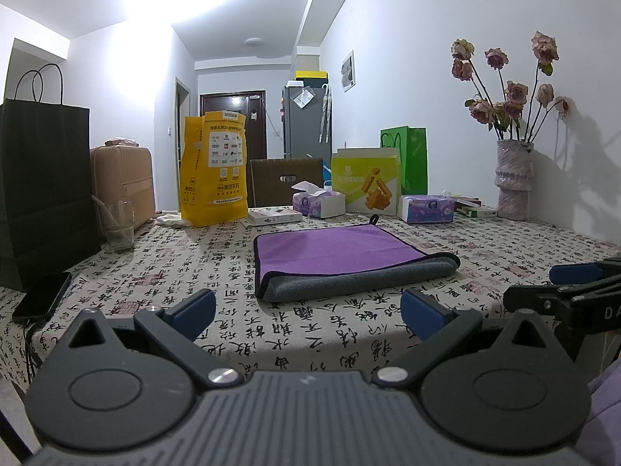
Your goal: Fold towel
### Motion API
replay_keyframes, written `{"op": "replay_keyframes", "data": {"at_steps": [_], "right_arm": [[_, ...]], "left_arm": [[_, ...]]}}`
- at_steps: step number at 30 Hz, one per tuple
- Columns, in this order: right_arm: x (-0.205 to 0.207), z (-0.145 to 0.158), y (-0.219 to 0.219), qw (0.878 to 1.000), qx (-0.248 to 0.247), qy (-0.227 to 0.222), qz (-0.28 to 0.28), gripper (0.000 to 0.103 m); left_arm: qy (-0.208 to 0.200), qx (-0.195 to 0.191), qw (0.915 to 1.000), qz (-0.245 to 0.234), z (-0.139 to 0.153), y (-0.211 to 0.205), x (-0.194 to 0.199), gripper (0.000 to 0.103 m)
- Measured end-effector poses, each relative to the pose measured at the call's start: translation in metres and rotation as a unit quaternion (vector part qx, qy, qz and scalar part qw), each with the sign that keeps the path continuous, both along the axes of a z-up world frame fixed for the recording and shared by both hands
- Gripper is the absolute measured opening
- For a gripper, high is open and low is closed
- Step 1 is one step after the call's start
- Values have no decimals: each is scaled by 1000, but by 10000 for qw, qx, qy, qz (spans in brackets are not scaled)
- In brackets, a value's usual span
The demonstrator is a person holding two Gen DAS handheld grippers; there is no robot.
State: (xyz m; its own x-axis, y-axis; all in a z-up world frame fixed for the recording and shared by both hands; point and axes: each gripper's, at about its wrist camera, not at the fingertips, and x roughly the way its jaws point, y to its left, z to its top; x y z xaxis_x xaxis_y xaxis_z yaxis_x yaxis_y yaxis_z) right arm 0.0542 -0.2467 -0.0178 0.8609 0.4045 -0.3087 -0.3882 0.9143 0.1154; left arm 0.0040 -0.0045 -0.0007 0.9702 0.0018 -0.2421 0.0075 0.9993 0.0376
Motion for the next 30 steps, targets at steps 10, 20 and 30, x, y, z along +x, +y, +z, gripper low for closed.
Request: {"op": "replay_keyframes", "data": {"at_steps": [10,20,30], "right_arm": [[2,-2,-3,9999,57,86,-34,103],[2,-2,-2,10000,73,25,-20,103],[13,-3,-5,9998,83,-157,-122,103]], "left_arm": [[28,-14,10000,11,-1,3,3,103],[38,-15,10000,9,-2,2,5,103],[96,47,9996,245,-5,17,30,103]]}}
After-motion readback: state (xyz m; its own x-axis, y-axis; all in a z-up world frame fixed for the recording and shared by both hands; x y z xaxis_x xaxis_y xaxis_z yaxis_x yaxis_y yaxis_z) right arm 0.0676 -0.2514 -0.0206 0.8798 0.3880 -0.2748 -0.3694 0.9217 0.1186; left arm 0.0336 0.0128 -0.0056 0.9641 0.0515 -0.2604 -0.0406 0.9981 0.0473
